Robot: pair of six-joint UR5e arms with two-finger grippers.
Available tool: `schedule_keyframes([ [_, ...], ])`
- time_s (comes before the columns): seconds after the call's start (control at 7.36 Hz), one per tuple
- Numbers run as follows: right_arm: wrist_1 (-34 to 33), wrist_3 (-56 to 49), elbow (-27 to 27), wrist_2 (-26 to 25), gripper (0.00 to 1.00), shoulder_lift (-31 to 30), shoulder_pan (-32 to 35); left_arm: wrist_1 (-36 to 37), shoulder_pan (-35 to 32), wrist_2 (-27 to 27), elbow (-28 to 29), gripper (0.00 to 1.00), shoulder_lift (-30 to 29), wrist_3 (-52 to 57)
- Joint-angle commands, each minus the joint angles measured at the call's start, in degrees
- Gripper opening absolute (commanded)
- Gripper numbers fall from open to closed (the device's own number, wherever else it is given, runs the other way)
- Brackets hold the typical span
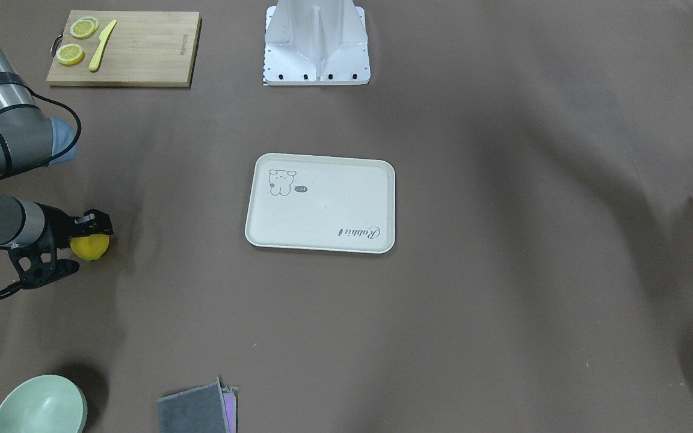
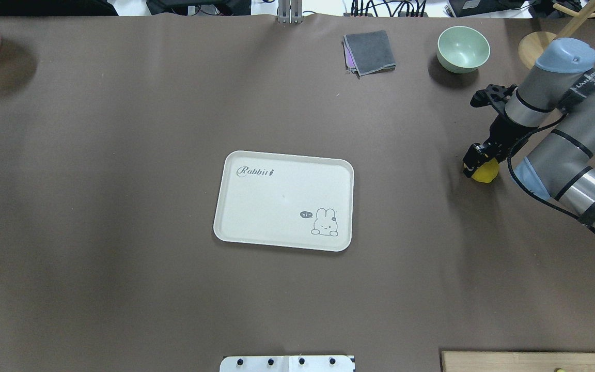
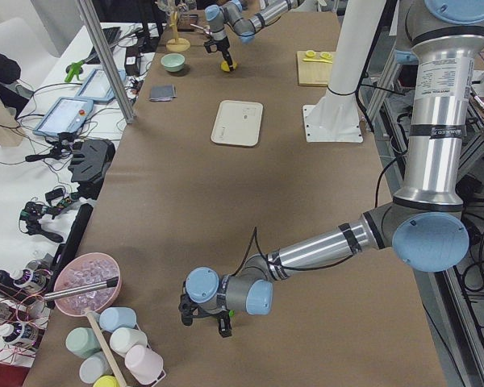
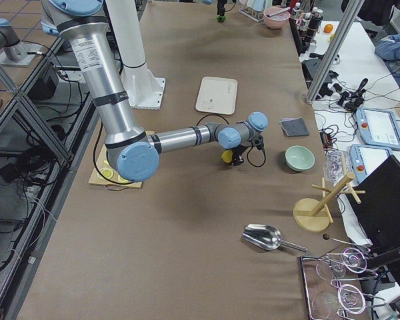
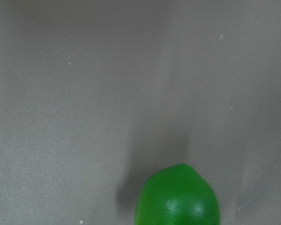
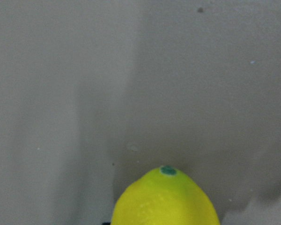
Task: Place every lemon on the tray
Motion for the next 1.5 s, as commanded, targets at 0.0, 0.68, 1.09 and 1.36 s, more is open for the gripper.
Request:
schedule_keyframes([
  [0.0, 0.02, 0.01, 0.63, 0.27, 0.21, 0.69, 0.56, 0.09, 0.05, -0.07, 0.01, 0.07, -0.18, 0.87],
  [0.68, -1.64, 10.04, 8.28, -1.05, 0.22, 12.44, -5.13, 3.6, -0.21, -4.9, -11.02, 0.0, -0.19, 0.44],
  [1.09, -1.92, 19.52, 5.05, -3.68, 0.22, 20.01, -10.58, 24.95, 0.05, -4.38, -26.23, 0.0, -6.65, -1.15],
  [1.36, 0.27, 19.17, 4.15, -6.49, 0.24, 21.44, -15.32, 38.18, 2.06, -4.29, -26.97, 0.0, -16.14, -3.07],
])
